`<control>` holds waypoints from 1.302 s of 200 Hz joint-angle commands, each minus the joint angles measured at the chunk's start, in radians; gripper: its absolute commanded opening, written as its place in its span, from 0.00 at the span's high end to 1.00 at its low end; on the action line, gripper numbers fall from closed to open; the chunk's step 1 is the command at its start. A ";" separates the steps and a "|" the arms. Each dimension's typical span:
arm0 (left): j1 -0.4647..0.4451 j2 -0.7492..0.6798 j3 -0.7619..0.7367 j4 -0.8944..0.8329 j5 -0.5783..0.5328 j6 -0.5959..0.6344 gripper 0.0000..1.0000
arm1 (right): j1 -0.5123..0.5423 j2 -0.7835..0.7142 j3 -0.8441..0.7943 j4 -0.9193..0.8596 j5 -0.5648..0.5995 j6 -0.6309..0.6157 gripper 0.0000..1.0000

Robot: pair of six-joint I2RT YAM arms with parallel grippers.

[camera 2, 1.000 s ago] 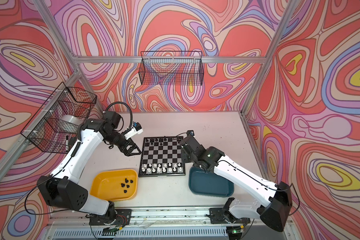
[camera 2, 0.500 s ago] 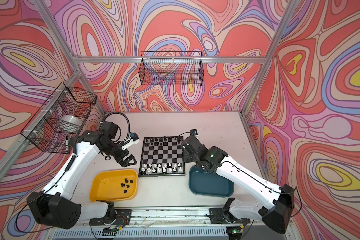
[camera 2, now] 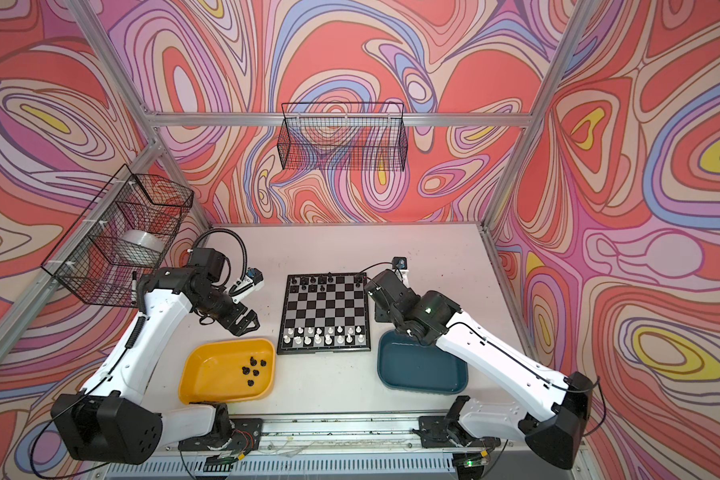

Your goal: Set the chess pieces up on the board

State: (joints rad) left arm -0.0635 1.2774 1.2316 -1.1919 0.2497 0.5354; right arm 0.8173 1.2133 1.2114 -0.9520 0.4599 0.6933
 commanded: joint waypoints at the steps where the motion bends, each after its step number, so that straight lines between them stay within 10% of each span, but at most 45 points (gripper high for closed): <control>1: 0.005 -0.021 -0.004 0.013 -0.010 -0.068 0.08 | -0.009 -0.005 -0.018 0.060 0.003 -0.010 0.76; 260: 0.005 -0.205 -0.384 0.163 -0.109 -0.093 0.36 | -0.085 -0.037 -0.147 0.170 -0.102 -0.109 0.77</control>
State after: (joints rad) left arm -0.0635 1.0676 0.8745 -1.0500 0.1375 0.4191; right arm 0.7387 1.1740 1.0641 -0.7845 0.3439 0.5850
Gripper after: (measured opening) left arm 0.684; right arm 0.230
